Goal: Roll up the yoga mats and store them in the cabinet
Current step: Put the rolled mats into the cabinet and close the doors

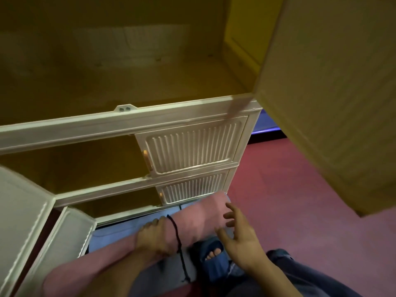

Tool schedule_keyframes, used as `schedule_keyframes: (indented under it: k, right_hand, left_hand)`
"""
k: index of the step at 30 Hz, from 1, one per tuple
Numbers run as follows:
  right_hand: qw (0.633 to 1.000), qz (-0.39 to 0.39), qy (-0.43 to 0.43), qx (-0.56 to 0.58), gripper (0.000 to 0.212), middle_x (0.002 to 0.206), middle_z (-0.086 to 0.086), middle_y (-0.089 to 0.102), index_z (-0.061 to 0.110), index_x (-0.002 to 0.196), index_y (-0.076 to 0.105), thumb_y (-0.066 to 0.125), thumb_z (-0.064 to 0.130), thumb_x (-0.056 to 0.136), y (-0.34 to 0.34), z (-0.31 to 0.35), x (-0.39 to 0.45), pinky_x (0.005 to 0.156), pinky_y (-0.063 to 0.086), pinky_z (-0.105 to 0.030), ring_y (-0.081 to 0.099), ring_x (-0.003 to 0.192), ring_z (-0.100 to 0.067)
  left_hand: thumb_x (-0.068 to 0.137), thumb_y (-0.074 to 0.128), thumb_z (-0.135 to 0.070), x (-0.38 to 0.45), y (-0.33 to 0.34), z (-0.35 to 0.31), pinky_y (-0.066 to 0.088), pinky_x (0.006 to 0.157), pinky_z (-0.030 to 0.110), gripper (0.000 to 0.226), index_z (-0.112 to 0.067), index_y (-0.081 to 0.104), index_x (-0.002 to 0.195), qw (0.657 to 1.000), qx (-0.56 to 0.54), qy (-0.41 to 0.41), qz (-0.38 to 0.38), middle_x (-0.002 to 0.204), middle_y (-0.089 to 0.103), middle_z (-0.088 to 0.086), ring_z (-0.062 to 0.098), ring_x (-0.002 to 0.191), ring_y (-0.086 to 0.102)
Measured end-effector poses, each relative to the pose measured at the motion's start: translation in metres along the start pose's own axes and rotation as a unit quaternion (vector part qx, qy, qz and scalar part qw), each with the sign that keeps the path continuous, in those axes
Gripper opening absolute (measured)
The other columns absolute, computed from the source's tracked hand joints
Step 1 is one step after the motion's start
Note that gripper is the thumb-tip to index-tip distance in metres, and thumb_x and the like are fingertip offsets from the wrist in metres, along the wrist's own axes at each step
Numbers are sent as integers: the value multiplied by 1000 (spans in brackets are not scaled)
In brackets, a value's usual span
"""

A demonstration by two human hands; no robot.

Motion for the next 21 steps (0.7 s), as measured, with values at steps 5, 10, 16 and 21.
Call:
schedule_keyframes:
  k: [5,10,16,21]
  right_hand:
    - [996,-55,-45,45,61,123,23,52,43,145,34,65,28,95,-6,21,-10,78,51,-18,55,105,7]
    - [986,-71,-150,-33,49,126,13,57,29,141,47,61,30,94,-1,66,-35,93,49,-26,53,115,-1]
    - [909,-55,-334,-243,76,141,5,44,30,144,40,67,30,73,-18,127,-61,105,42,-35,44,130,-20]
    - [810,-140,-407,-398,111,146,-12,43,26,148,35,76,2,47,-40,190,-57,119,26,-56,26,149,-35]
  left_hand:
    - [41,69,-87,-50,-58,16,53,89,33,126,-34,33,149,993,-43,12,-106,136,62,-9,19,116,65]
    - [34,61,-99,-114,-155,2,53,88,33,137,-40,28,153,988,-12,31,-150,138,63,-8,22,118,65]
    - [32,55,-107,-196,-259,-13,45,72,28,120,-31,53,125,975,37,40,-214,114,70,-8,18,101,68]
    - [22,58,-105,-243,-336,-23,53,67,31,109,-26,67,96,962,52,15,-267,97,73,-4,20,86,69]
Point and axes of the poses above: each hand's wrist, its own x-axis towards the middle knuckle, its own y-axis out of the palm, z = x × y, the point moved 2 cm from there along x, towards the middle knuckle
